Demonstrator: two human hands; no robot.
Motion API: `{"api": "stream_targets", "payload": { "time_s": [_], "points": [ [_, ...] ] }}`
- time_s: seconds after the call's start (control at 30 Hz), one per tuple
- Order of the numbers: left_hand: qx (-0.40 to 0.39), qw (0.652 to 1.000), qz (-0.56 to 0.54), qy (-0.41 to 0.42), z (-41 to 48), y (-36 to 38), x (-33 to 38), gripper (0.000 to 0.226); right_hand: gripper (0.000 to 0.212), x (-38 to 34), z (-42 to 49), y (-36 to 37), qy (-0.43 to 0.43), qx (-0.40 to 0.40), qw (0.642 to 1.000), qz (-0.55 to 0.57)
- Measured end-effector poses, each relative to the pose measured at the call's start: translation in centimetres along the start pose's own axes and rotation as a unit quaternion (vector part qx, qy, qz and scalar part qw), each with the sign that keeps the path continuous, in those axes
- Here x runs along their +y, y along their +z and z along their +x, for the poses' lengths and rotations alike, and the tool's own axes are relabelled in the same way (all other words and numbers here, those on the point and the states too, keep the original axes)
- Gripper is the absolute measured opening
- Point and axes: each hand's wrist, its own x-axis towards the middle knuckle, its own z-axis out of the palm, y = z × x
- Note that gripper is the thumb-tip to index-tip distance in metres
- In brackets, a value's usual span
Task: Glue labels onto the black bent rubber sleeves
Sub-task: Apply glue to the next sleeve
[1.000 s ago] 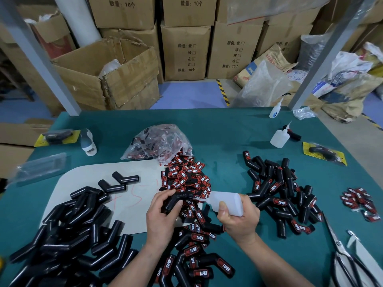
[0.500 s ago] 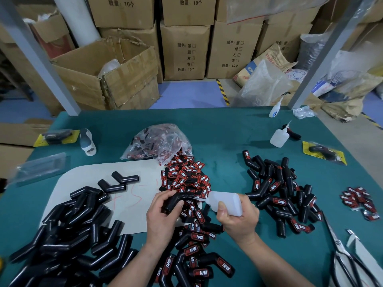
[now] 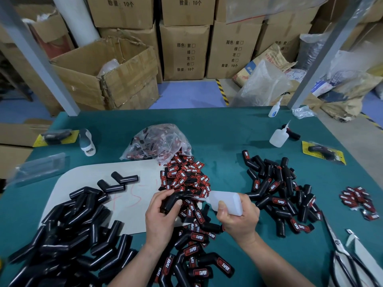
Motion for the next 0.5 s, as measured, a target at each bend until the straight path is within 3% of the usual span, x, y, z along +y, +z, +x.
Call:
{"api": "stream_targets", "payload": {
  "time_s": [0.1,0.33,0.5],
  "points": [
    [0.001,1.0,-0.009,-0.007,0.01,-0.02,-0.03,0.048,0.066,0.13,0.13,-0.07,0.019,0.002,1.0,0.014],
    [-0.004,1.0,-0.002,0.002,0.04,-0.05,-0.23,0.053,0.068,0.18,0.01,-0.27,0.032,0.011,0.999,0.024],
    [0.003,1.0,-0.004,0.009,0.18,-0.03,-0.42,0.054,0.048,0.44,0.05,-0.22,0.019,0.024,0.999,0.027]
  ]
}}
